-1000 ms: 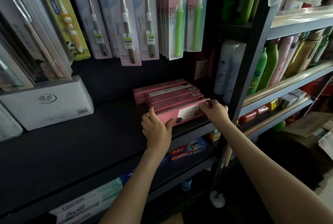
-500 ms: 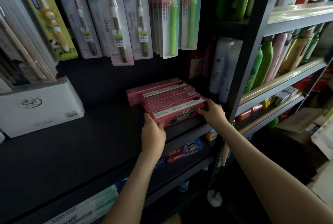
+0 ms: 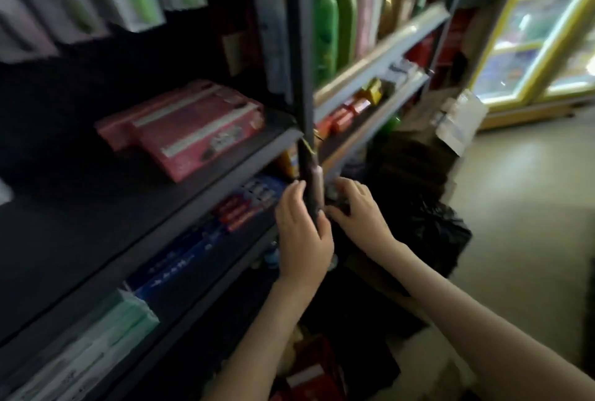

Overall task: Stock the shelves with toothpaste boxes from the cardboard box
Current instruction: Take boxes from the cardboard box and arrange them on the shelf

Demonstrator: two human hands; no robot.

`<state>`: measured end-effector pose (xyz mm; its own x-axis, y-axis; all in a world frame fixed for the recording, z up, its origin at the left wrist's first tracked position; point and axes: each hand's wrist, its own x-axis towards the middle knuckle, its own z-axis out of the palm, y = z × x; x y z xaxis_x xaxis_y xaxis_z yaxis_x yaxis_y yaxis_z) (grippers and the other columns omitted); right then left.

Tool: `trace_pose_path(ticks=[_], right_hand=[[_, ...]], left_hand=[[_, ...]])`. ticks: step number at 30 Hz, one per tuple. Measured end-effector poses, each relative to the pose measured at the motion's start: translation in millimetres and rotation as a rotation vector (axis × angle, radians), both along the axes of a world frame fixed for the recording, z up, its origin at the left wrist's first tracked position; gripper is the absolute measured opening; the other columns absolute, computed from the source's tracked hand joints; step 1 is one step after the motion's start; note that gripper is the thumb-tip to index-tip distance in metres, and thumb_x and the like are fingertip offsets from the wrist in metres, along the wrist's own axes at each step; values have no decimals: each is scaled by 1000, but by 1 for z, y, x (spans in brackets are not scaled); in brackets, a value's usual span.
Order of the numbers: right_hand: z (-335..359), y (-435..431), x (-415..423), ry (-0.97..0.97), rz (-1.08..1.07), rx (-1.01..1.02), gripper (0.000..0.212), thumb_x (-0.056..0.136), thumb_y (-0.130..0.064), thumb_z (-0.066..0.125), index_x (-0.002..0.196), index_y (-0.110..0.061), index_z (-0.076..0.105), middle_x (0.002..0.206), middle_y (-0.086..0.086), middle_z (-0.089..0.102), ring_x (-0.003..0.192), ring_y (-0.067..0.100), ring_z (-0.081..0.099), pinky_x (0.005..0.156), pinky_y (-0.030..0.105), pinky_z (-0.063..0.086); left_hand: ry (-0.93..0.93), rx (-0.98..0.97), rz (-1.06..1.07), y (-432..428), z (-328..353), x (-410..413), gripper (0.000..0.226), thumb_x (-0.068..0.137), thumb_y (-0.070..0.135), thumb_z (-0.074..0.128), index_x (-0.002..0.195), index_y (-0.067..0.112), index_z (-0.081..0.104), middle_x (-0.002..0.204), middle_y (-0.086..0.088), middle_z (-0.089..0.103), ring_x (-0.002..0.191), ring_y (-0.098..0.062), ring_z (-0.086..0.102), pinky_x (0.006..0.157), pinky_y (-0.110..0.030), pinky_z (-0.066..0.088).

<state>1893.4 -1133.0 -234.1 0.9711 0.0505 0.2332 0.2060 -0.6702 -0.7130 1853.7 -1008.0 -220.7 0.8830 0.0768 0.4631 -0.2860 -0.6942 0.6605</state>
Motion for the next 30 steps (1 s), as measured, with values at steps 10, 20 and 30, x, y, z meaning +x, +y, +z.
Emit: trace_pose_path(ticks=[10, 20, 30], right_hand=[[-197, -262, -280, 700, -677, 128, 57, 88, -29, 67, 136, -10, 43, 131, 8, 51, 123, 22, 46, 102, 33, 41], [-483, -296, -496, 1221, -735, 201, 59, 94, -16, 55, 146, -16, 28, 143, 3, 40, 131, 20, 36, 107, 32, 34], [-665, -319, -493, 940, -706, -111, 91, 91, -24, 56, 150, -19, -13, 159, 1, -9, 145, 15, -15, 114, 32, -15]], left_hand=[[727, 371, -830, -216, -188, -127, 49, 99, 22, 47, 144, 13, 32, 144, -1, 33, 135, -17, 31, 107, -23, 29], [1151, 698, -1094, -300, -482, -271, 59, 97, 19, 50, 149, 14, 22, 151, -3, 26, 139, -19, 25, 110, -31, 32], [1367, 202, -761, -336, -693, -303, 107, 65, 47, 82, 148, 34, 16, 147, 1, 34, 134, -17, 37, 109, -49, 37]])
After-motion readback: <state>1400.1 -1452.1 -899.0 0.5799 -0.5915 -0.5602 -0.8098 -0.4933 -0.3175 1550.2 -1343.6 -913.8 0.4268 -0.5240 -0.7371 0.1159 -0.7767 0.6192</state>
